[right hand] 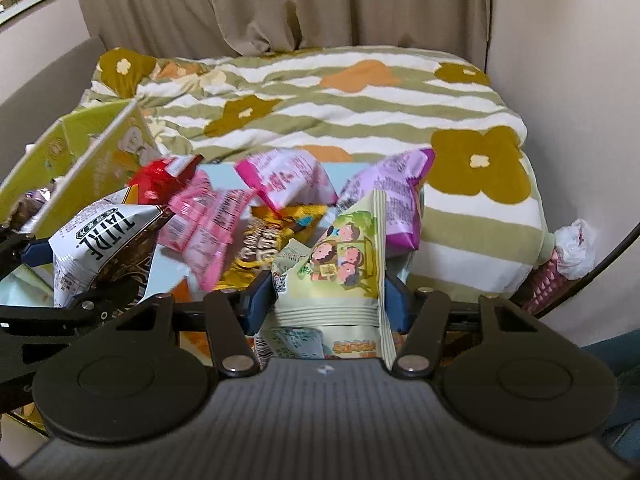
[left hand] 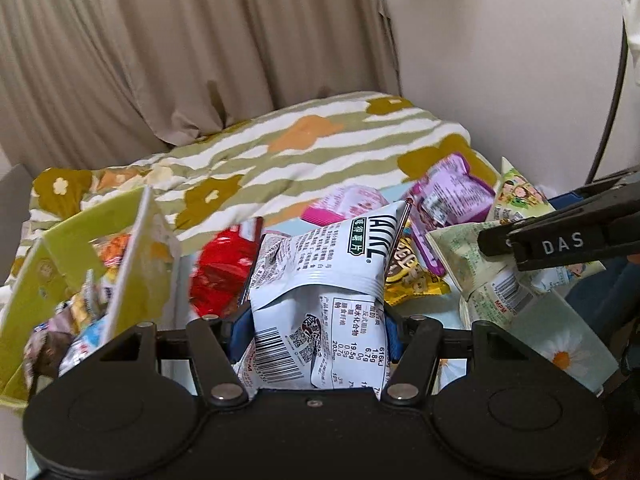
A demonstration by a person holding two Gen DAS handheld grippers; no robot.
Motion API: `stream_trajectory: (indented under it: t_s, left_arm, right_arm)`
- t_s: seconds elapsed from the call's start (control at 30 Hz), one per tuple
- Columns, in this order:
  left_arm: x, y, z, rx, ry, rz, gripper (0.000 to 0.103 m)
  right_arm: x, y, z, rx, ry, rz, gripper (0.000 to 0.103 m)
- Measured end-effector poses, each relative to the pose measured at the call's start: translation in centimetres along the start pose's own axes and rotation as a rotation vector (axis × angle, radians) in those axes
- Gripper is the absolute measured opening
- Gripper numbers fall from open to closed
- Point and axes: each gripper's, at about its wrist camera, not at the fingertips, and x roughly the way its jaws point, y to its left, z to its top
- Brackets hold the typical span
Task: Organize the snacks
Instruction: 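Grasp the white TATRE bag with the left gripper while the right grasps the green bag, then lower the TATRE bag into the box with the left gripper while the right drops the green bag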
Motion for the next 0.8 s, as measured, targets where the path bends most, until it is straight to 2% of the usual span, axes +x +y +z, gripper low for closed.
stream_trajectory:
  t_s: [0.43,0.8]
  left_arm:
    - [-6.7,6.0,-0.9,-0.136,-0.063,0.151,0.065]
    - [-9.1,16.0,-0.4,-0.239,-0.106,0.305,0.065]
  right_arm:
    - [-4.5,5.5,1.7,-0.045,-0.078,0.119,0.070]
    - [-4.2,14.7,7.0,-0.110,-0.139,0.265,0.070]
